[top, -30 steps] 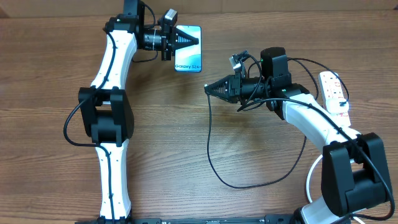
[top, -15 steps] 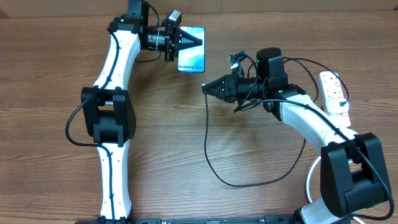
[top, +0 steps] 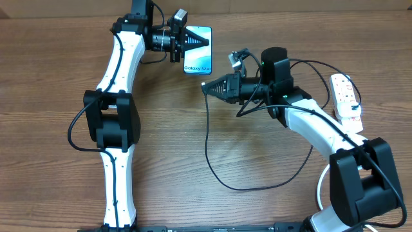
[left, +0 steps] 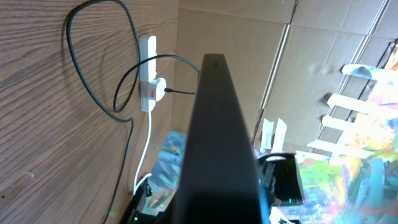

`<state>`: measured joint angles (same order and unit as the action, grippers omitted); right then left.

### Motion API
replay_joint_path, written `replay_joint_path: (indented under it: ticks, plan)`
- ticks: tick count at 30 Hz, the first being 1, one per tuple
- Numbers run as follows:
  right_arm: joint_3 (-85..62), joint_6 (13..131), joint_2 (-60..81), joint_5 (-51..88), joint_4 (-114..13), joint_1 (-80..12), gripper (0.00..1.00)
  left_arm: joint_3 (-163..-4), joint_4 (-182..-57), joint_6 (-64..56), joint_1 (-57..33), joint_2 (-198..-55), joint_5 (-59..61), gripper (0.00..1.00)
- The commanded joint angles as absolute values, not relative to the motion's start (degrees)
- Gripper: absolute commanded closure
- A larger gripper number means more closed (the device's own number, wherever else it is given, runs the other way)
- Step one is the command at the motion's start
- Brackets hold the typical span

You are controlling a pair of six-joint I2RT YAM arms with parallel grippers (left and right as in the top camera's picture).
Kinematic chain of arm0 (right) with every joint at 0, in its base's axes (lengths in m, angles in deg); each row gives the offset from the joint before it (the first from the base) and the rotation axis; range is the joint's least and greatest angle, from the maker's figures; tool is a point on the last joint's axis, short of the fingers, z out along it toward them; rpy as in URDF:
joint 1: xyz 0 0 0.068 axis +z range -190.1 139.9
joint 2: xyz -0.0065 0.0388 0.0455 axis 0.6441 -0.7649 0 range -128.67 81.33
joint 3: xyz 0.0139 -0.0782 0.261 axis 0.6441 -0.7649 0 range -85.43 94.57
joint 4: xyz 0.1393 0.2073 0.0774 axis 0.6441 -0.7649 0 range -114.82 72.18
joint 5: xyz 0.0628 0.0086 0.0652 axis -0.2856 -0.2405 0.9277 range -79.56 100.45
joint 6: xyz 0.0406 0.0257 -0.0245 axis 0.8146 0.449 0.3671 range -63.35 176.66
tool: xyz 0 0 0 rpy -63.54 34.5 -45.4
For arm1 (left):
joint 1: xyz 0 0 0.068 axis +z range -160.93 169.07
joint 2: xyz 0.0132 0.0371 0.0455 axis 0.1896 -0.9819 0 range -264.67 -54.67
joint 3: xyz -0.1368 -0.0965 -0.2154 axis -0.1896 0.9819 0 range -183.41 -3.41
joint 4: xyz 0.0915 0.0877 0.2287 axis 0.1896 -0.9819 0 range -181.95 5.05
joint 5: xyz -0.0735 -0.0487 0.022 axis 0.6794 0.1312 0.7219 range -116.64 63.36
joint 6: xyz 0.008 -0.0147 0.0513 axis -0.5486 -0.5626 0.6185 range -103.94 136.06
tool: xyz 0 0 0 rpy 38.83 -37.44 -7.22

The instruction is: Plug charger to phone and switch on socket

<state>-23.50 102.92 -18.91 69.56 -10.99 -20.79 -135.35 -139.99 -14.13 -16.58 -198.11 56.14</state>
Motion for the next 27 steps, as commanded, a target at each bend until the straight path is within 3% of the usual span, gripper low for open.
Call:
replay_joint_path:
  ticks: [1,9,27]
  plan:
    - [-22.48,104.69,-18.06,65.64,-10.49,-19.44,0.96,-136.26,-139.71,-15.73,-17.08,-196.73,59.47,0.96]
    - [-22.48,108.58,-18.06,64.57,-2.99,-19.06,0.96,-136.26,-139.73,-15.71,-17.08,-196.73,60.06,0.95]
    - [-22.48,108.73,-18.1,59.96,-3.1,-19.04,0.96,-136.26,-139.73,-17.0,-17.45,-196.73,60.43,0.96]
